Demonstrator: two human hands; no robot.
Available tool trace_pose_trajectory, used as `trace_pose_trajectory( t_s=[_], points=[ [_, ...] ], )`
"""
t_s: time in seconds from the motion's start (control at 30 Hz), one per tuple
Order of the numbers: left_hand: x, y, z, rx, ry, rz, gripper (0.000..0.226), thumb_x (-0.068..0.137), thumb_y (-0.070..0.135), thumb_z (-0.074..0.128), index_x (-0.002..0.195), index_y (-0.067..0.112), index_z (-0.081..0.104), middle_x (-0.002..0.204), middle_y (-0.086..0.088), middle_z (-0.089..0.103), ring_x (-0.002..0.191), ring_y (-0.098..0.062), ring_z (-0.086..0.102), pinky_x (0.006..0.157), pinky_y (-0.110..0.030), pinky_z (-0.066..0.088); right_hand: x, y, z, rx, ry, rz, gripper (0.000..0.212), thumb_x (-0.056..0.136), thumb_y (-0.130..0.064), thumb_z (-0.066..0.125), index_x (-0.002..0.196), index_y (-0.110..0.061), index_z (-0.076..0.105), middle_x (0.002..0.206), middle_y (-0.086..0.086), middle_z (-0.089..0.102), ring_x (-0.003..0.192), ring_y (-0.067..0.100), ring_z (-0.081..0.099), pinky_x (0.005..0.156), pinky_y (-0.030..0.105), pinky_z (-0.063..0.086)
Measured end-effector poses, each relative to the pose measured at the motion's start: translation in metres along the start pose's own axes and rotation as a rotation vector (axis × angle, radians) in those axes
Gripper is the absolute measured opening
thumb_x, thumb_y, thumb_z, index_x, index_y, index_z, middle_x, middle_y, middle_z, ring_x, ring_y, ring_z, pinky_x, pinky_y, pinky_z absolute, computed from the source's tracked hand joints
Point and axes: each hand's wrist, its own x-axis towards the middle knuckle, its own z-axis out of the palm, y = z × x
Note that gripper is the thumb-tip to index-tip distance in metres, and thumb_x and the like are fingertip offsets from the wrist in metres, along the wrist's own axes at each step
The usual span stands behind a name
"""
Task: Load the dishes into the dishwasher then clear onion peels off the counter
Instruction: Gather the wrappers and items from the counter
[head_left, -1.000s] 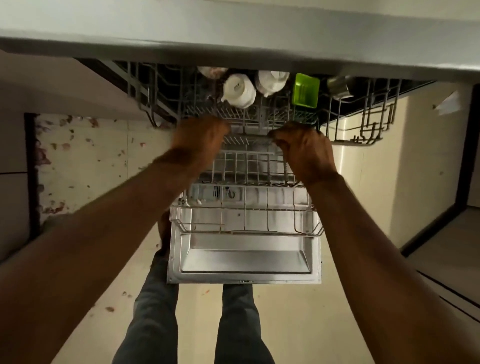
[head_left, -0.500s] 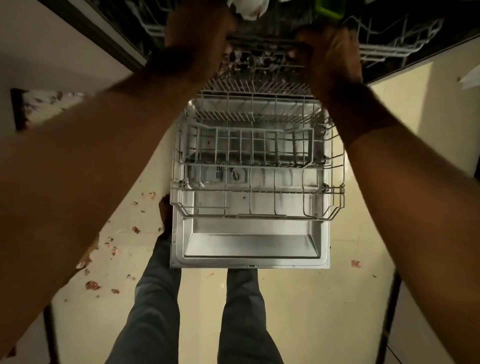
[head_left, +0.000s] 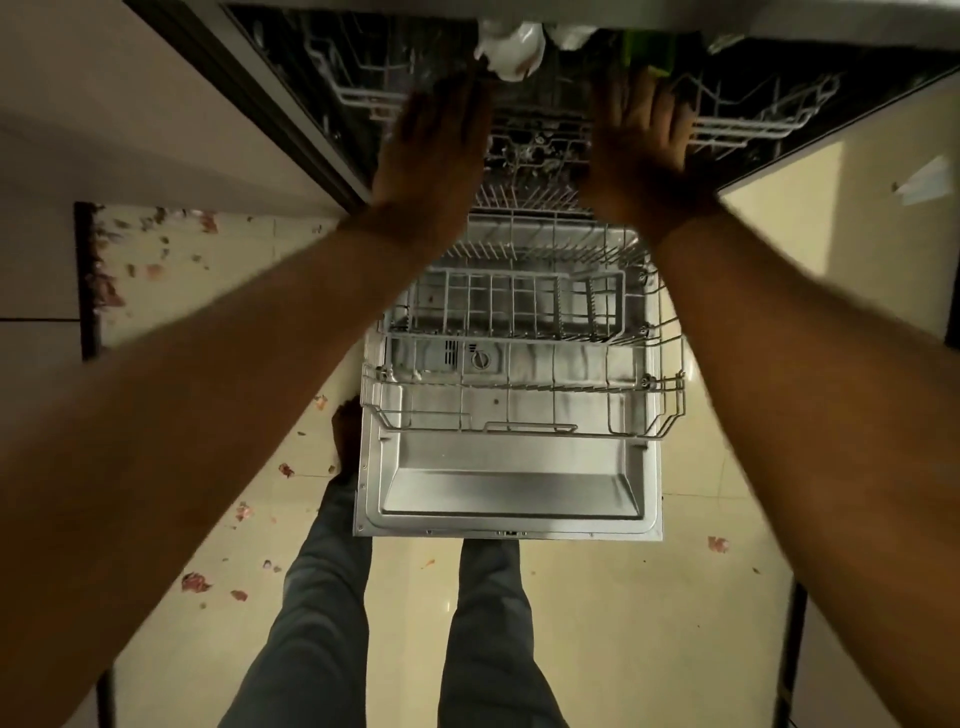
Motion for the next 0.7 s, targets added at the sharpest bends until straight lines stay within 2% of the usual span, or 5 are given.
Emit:
trace_pose_trajectory(
  t_s=[0.17, 0.37, 0.5, 0.6, 0.7],
  points=[
    [-0.132, 0.034, 0.013, -0.074, -0.273, -0.007, 0.098, 0.097, 0.007, 0.057, 0.162, 0.018, -0.015, 0.171, -0.011, -0.016, 0.158, -0.034, -0.007, 0.126, -0.052, 0.002, -0.135, -0.046, 0.039, 0.224, -0.037, -0.095, 0.107, 0.097, -0.04, 0.066, 0.164, -0.028, -0.017, 0.17, 0.016, -0.025, 0.157, 0.04, -0.015, 0.122, 0.055, -0.006],
    [-0.296, 0.058, 0.006, -0.139, -0.662, -0.024, 0.091, 0.108, 0.033, 0.049, 0.154, 0.013, -0.027, 0.162, -0.008, -0.033, 0.157, -0.028, -0.02, 0.125, -0.042, -0.009, -0.34, -0.091, 0.078, 0.434, -0.302, 0.071, 0.097, 0.099, -0.043, 0.065, 0.166, -0.034, -0.005, 0.172, 0.003, -0.019, 0.16, 0.029, -0.008, 0.128, 0.057, 0.016],
    [-0.329, 0.042, -0.028, -0.169, -0.636, -0.05, 0.091, 0.107, 0.043, 0.05, 0.162, 0.014, -0.017, 0.161, -0.004, -0.032, 0.158, -0.027, -0.016, 0.124, -0.039, -0.008, -0.373, -0.118, 0.052, 0.399, -0.331, 0.095, 0.085, 0.102, -0.043, 0.059, 0.166, -0.033, 0.002, 0.173, 0.004, -0.015, 0.161, 0.028, -0.006, 0.129, 0.053, 0.013],
    [-0.314, 0.021, -0.069, -0.182, -0.542, -0.021, 0.093, 0.106, 0.043, 0.051, 0.162, 0.014, -0.017, 0.168, -0.008, -0.025, 0.159, -0.027, -0.014, 0.129, -0.044, 0.001, -0.352, -0.138, 0.01, 0.353, -0.219, 0.037, 0.081, 0.103, -0.041, 0.057, 0.166, -0.032, 0.007, 0.174, 0.005, -0.012, 0.161, 0.03, -0.006, 0.126, 0.047, 0.003],
    [-0.296, -0.005, -0.117, -0.157, -0.396, 0.031, 0.093, 0.105, 0.041, 0.054, 0.163, 0.014, -0.013, 0.171, -0.009, -0.018, 0.159, -0.027, -0.011, 0.127, -0.043, 0.003, -0.327, -0.164, -0.037, 0.332, -0.092, 0.017, 0.074, 0.104, -0.041, 0.054, 0.166, -0.033, 0.013, 0.174, 0.005, -0.008, 0.16, 0.03, -0.004, 0.127, 0.052, 0.008]
  ],
)
